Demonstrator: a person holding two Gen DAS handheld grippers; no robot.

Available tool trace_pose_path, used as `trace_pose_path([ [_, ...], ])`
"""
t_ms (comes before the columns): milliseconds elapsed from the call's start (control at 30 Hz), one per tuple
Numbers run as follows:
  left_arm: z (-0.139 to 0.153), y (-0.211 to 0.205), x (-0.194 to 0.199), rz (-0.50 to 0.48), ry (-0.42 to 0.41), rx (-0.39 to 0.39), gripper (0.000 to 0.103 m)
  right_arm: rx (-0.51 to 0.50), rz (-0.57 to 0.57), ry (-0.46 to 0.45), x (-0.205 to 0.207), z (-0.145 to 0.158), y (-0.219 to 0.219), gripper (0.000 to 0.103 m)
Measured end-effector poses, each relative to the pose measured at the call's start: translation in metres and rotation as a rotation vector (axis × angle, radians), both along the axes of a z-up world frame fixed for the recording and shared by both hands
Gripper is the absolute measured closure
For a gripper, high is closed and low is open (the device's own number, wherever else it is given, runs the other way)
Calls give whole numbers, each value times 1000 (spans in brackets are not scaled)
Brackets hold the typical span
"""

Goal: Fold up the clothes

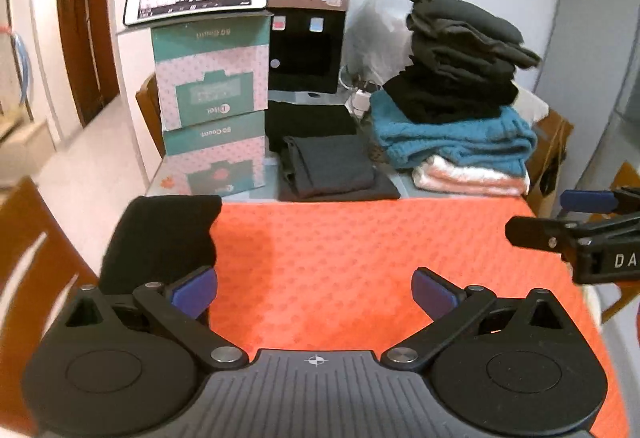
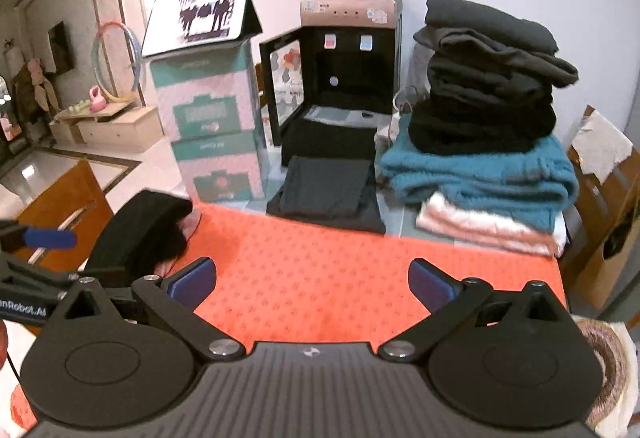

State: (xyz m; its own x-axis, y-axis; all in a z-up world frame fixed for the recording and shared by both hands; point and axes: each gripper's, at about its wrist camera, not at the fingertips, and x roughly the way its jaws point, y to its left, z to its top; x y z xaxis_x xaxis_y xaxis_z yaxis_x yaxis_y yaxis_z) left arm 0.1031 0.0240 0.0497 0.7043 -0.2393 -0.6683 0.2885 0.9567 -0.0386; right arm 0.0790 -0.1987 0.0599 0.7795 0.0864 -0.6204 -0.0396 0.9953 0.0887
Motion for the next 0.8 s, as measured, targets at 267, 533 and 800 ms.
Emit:
trace_pose_path([
  [267,-12,10,-47,-10,-39,45,0,-36,-120,4,-53,-15,29,0],
  [533,-34,41,-65,-9,120,-7,0,4,-212,-33,-87,-37,42,0],
  [800,-52,56,-69,59,92,44,0,1,-214,-16,-92,-67,57,0],
])
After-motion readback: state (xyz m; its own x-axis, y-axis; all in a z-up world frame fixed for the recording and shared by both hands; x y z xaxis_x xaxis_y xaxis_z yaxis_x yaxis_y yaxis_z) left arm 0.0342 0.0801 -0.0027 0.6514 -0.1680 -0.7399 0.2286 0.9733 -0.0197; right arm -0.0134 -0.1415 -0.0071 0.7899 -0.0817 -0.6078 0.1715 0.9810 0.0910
